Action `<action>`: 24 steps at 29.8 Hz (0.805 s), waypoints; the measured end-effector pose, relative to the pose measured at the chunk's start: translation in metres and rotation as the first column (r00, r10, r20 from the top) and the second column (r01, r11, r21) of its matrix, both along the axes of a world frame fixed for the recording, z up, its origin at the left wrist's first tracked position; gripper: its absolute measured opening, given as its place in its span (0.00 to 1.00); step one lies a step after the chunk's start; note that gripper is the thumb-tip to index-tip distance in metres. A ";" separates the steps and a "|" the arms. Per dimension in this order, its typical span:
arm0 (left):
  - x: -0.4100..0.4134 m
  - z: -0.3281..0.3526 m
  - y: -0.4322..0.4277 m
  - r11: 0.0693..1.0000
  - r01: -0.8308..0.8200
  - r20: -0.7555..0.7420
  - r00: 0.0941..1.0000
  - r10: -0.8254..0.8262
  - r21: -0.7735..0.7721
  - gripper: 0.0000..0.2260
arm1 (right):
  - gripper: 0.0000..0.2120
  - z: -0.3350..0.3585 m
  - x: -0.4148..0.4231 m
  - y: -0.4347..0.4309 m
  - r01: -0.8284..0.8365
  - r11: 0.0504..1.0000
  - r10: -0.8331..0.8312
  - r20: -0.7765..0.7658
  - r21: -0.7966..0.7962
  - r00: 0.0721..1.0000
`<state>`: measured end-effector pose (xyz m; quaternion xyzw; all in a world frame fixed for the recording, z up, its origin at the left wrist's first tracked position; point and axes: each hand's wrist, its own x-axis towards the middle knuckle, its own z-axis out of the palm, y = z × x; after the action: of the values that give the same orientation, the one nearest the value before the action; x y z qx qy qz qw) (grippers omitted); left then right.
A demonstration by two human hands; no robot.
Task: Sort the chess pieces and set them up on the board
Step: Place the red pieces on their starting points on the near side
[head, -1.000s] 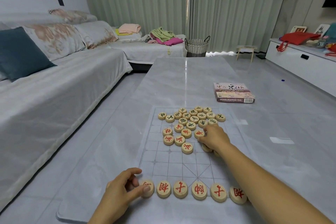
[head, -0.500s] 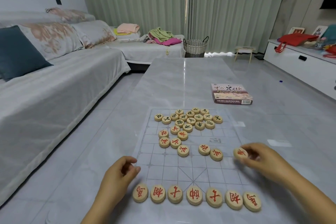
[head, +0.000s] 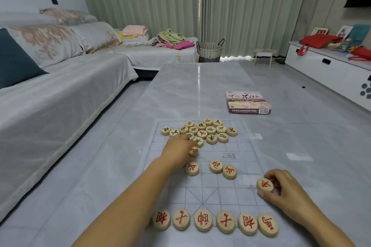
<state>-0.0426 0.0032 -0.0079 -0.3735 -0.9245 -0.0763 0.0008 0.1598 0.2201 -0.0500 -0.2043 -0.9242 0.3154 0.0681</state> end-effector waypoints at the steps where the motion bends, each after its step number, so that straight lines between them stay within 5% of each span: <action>1: -0.005 0.001 0.006 0.990 0.042 -0.034 0.998 -0.047 -0.136 0.19 | 0.16 -0.001 0.000 0.001 -0.006 1.000 0.005 -0.014 -0.018 1.000; 4: -0.016 0.006 0.019 0.919 0.087 -0.036 0.993 -0.109 -0.385 0.21 | 0.15 -0.002 0.001 0.002 -0.025 0.998 0.023 -0.042 -0.053 0.999; 9: -0.020 0.011 0.024 0.883 0.082 -0.098 0.985 -0.142 -0.461 0.18 | 0.16 -0.003 0.002 0.003 -0.034 0.996 0.027 -0.082 -0.088 0.996; 12: -0.021 0.007 0.013 0.964 0.067 -0.102 0.990 -0.096 -0.259 0.14 | 0.18 -0.004 0.002 0.003 -0.030 0.996 0.022 -0.095 -0.084 0.995; 16: -0.009 0.024 -0.019 0.970 -0.080 0.128 0.990 0.051 0.231 0.13 | 0.18 -0.006 0.004 0.003 -0.018 0.998 0.011 -0.093 -0.066 0.996; 24: 0.041 0.006 -0.151 0.878 -0.355 0.263 0.924 0.276 0.323 0.07 | 0.16 -0.002 0.005 0.002 -0.004 0.999 0.000 -0.071 -0.053 0.998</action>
<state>-0.0018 -0.1482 -0.0023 -0.2002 -0.9375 -0.2841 -0.0147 0.1647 0.2219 -0.0523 -0.1937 -0.9128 0.3469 0.0949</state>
